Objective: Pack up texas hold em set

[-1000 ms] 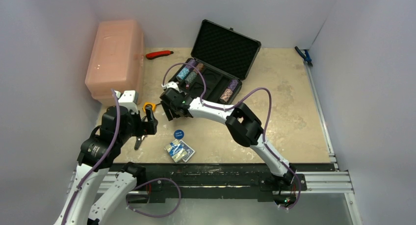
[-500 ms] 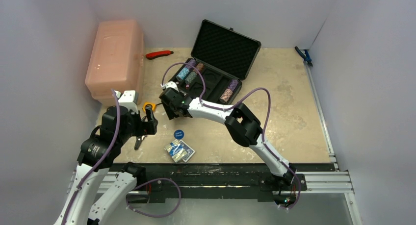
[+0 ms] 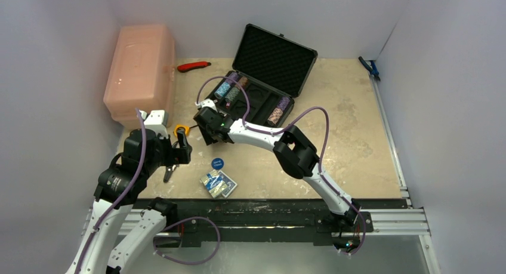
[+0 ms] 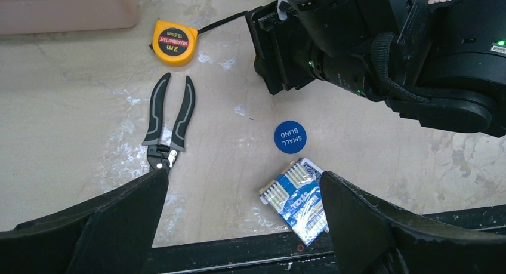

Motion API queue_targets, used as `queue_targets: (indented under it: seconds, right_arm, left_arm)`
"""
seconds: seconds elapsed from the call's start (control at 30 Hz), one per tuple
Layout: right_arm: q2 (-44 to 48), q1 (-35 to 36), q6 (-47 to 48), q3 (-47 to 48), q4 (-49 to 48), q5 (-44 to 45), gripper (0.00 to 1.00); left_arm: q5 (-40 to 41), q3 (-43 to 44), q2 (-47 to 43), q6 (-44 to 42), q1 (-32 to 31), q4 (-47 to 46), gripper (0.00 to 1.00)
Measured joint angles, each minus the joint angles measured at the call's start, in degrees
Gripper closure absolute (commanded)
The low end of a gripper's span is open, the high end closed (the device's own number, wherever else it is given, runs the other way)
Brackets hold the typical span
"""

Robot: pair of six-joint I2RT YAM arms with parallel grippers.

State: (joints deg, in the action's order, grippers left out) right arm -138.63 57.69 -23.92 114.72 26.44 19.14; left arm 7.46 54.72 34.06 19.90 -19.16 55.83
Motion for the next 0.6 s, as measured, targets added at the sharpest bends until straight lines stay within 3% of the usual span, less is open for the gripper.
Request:
queue_targets:
  seconds: [0.2,0.6]
  right_arm:
    - [-0.07,0.07,0.0,-0.09,-0.26,0.68,0.6]
    - [0.28,0.04,0.83,-0.83,-1.09,0.39,0.62]
  left_arm:
    - [0.0,0.0,0.0,0.0,0.0,0.02,0.01]
    - [0.0,0.0,0.0,0.0,0.0,0.0,0.01]
